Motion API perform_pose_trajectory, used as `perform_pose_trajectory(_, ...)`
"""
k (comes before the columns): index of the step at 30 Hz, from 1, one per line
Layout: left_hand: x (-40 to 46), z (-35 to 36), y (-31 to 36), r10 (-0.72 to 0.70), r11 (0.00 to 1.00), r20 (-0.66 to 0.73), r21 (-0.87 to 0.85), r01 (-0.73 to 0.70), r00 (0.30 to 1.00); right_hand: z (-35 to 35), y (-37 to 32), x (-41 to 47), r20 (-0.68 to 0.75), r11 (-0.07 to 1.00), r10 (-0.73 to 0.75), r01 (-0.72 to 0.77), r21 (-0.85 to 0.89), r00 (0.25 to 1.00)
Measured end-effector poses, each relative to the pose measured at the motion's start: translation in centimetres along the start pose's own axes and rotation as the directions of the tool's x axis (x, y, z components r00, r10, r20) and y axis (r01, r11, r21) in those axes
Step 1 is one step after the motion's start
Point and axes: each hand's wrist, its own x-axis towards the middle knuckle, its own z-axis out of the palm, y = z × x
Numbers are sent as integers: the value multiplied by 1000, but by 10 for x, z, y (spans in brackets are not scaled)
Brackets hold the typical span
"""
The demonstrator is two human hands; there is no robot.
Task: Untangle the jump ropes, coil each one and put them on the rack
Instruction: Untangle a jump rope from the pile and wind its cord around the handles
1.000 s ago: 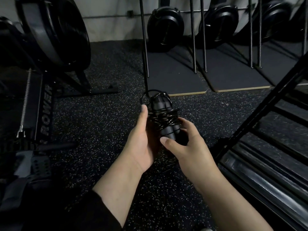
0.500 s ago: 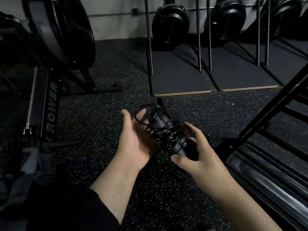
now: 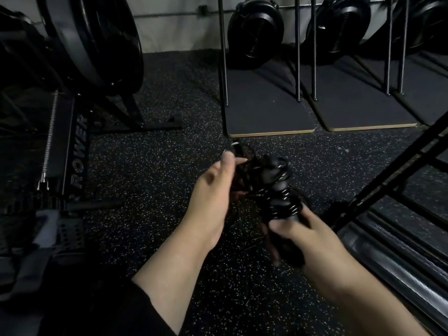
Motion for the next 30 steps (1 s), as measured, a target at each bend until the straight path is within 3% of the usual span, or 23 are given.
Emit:
perform_pose_trajectory(2,6,-11,8,-98,958,47,-267,107,994,-8,-1,-1,190,963,-34,-19,269,981)
perform_pose_trajectory(3,8,-16,11,-103,942,90,-310,126,991,-10,-2,0,273,932,-56,-48,360,960)
perform_pose_trajectory(8,4,-11,6,-102,969,235,-195,150,966,-9,0,6,497,784,-138,-212,584,857)
perform_pose_trajectory(13,4,-11,1,-107,936,304,-289,199,947,0,1,9,535,619,-209,-312,720,819)
perform_pose_trajectory(16,3,-9,-1,-85,966,244,-216,140,966,2,7,13,540,567,-238,-336,752,807)
perform_pose_trajectory(20,3,-11,-3,-56,976,162,-200,88,985,2,11,24,483,614,-98,-328,717,870)
perform_pose_trajectory(24,5,-18,4,21,986,125,-164,0,992,2,14,33,391,765,-46,-219,606,919)
perform_pose_trajectory(30,4,-22,9,59,996,149,-77,-48,987,10,26,41,584,496,-105,-466,733,805)
